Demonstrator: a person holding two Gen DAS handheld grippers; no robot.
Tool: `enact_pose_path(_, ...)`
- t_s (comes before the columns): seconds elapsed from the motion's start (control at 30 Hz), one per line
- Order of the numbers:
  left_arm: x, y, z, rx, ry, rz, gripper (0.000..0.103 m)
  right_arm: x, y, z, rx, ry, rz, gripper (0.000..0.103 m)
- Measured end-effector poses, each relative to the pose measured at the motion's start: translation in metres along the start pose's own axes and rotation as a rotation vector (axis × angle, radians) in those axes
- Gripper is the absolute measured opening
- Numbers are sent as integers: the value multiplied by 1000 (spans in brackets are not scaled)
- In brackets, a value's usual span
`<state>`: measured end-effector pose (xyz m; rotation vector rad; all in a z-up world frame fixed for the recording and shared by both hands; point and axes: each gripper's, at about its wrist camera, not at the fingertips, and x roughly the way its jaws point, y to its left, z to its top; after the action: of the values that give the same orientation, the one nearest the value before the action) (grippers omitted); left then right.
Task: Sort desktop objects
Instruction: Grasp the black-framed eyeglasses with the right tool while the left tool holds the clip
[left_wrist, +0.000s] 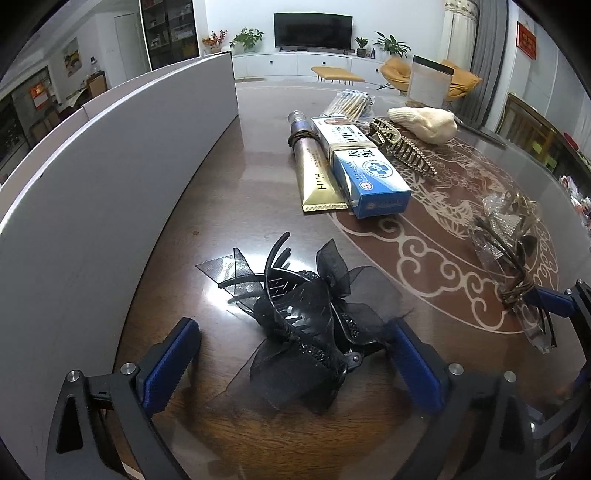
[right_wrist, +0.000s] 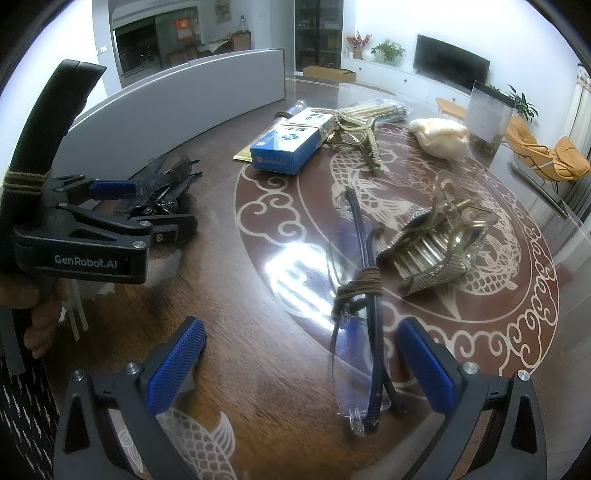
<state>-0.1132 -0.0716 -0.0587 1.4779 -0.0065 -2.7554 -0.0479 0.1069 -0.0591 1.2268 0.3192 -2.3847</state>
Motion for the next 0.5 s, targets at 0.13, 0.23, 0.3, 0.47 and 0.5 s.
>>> enact_pose_path(0.13, 0, 0, 0, -3, 0, 1, 103, 0, 0, 0, 1, 0, 1, 103)
enact_pose_path(0.23, 0, 0, 0, -3, -1, 1, 103, 0, 0, 0, 0, 0, 0, 103)
enact_pose_path(0.3, 0, 0, 0, -3, -2, 1, 103, 0, 0, 0, 0, 0, 0, 103)
enact_pose_path(0.47, 0, 0, -1, -5, -4, 2, 103, 0, 1, 0, 0, 0, 0, 103)
enact_pose_path(0.5, 0, 0, -1, -5, -5, 2, 103, 0, 1, 0, 0, 0, 0, 103)
